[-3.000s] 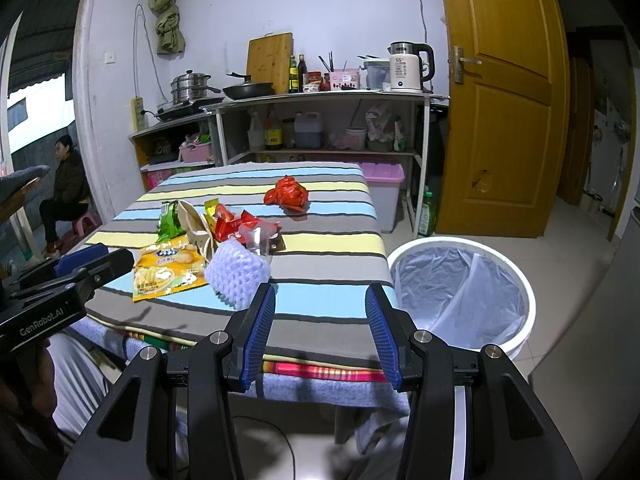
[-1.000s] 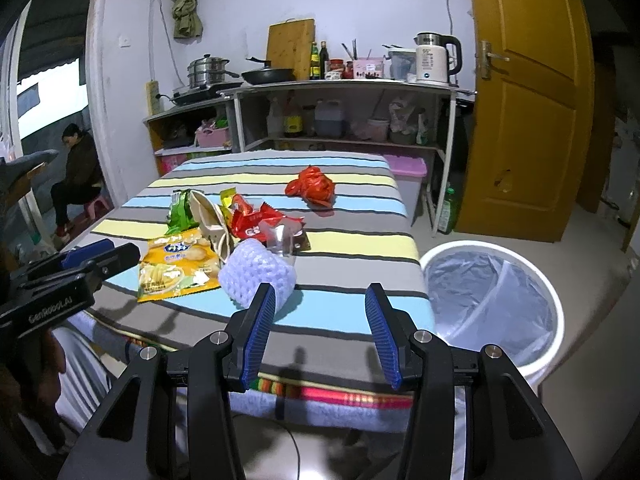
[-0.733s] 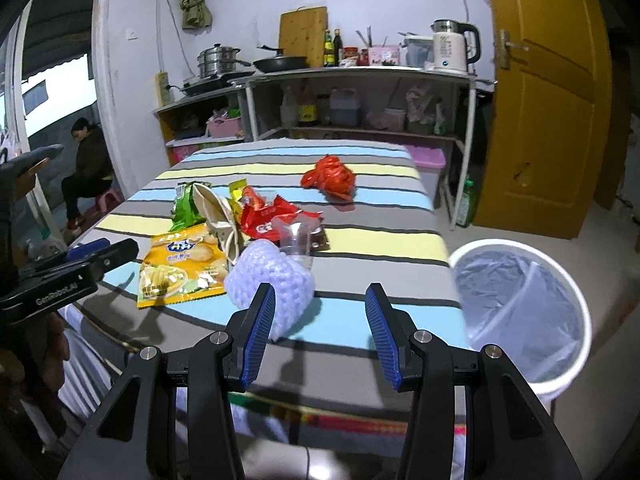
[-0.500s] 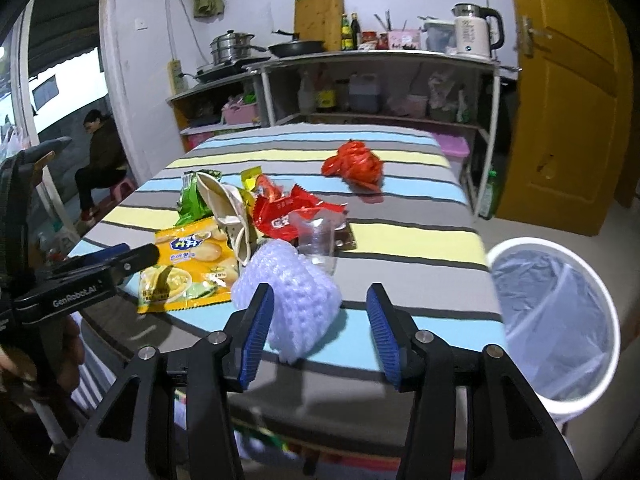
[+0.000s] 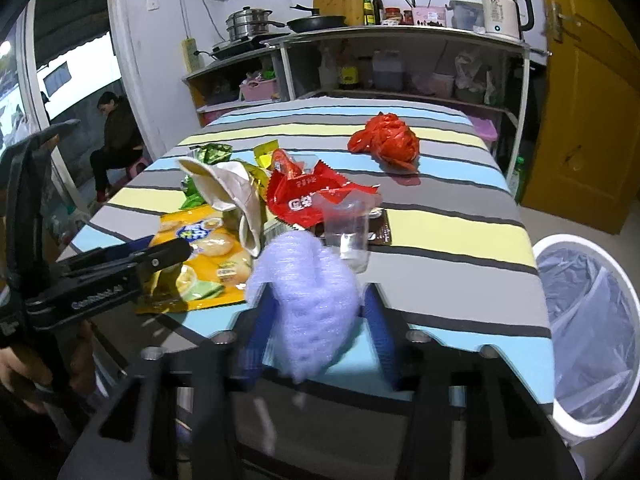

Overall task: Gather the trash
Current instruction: 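Grasp the purple mesh foam net with the right tool while the left tool grasps the yellow chip bag, then carry the net and chip bag over the white bin and open both tools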

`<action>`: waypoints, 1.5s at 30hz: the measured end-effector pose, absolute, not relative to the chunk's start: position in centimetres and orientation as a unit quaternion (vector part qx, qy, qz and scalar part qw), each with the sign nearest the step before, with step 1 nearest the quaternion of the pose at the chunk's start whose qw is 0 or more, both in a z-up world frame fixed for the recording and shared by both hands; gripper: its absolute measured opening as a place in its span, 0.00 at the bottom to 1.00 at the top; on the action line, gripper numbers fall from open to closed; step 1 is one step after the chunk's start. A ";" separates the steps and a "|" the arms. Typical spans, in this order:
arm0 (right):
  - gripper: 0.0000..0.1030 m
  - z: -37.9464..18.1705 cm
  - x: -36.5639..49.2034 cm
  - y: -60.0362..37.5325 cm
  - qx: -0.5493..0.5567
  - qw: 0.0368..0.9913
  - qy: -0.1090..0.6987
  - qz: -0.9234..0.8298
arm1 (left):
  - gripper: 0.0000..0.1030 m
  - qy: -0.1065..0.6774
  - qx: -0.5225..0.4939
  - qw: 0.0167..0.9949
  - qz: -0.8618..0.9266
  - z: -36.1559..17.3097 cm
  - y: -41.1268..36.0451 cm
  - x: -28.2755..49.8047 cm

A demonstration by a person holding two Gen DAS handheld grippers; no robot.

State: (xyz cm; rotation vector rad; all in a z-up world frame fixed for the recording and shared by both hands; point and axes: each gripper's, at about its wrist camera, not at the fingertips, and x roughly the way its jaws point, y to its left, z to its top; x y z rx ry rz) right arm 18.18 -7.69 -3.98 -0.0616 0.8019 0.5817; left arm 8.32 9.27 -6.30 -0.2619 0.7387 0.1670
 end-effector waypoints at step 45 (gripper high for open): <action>0.20 2.4 15.1 -13.6 0.000 0.927 0.295 0.230 | 0.03 0.202 -0.085 0.971 0.096 7.9 9.9 5.3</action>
